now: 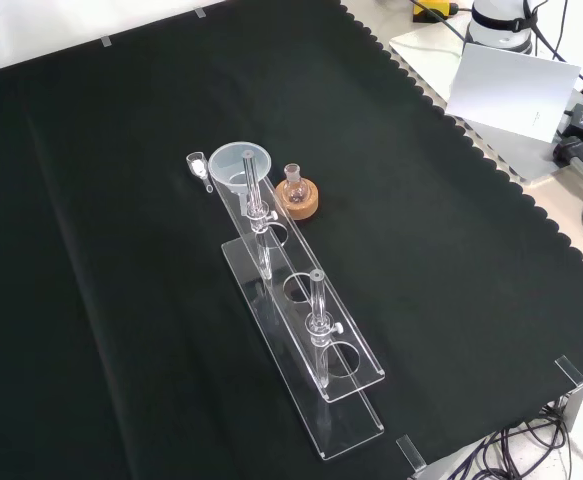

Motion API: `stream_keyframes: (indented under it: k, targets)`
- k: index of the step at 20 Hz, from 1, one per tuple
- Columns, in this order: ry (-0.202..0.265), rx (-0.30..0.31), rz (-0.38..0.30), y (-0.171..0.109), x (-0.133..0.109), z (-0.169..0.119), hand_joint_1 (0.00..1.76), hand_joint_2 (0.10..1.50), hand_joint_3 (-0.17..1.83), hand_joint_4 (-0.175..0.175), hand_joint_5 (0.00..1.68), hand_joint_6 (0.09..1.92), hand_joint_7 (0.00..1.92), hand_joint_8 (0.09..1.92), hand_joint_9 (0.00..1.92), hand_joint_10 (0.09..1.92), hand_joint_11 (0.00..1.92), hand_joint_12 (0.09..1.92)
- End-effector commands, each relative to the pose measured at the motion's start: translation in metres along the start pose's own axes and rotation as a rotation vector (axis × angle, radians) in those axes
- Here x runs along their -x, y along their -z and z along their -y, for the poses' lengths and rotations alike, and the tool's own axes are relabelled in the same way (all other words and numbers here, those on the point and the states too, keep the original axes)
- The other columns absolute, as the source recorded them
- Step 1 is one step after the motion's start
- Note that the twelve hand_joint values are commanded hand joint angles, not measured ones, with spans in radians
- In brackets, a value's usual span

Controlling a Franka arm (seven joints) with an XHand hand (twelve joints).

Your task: Pick up the funnel from the transparent funnel stand.

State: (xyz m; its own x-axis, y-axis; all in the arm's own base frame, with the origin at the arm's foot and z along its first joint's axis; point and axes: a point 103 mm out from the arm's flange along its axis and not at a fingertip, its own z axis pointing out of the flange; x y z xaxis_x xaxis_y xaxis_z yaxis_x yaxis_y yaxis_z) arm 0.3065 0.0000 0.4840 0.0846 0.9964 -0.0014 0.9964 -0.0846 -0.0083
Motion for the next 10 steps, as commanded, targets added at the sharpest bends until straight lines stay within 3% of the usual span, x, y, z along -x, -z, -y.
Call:
stream_keyframes:
  k: [1,4,10]
  targets:
    - [0.0,0.009,0.005,0.0001,0.0,-0.0003,0.0,1.07,0.6,0.022,0.16,0.22,0.0,0.53,0.21,0.65,0.18,1.29]
    - [-0.003,0.008,0.001,0.0001,0.0009,-0.0022,0.0,1.12,0.49,0.022,0.21,0.1,0.0,0.52,0.2,0.64,0.15,1.34]
    - [-0.013,0.011,0.001,-0.0031,0.0091,-0.0094,0.0,1.14,0.47,0.021,0.22,0.09,0.0,0.52,0.2,0.64,0.14,1.35]
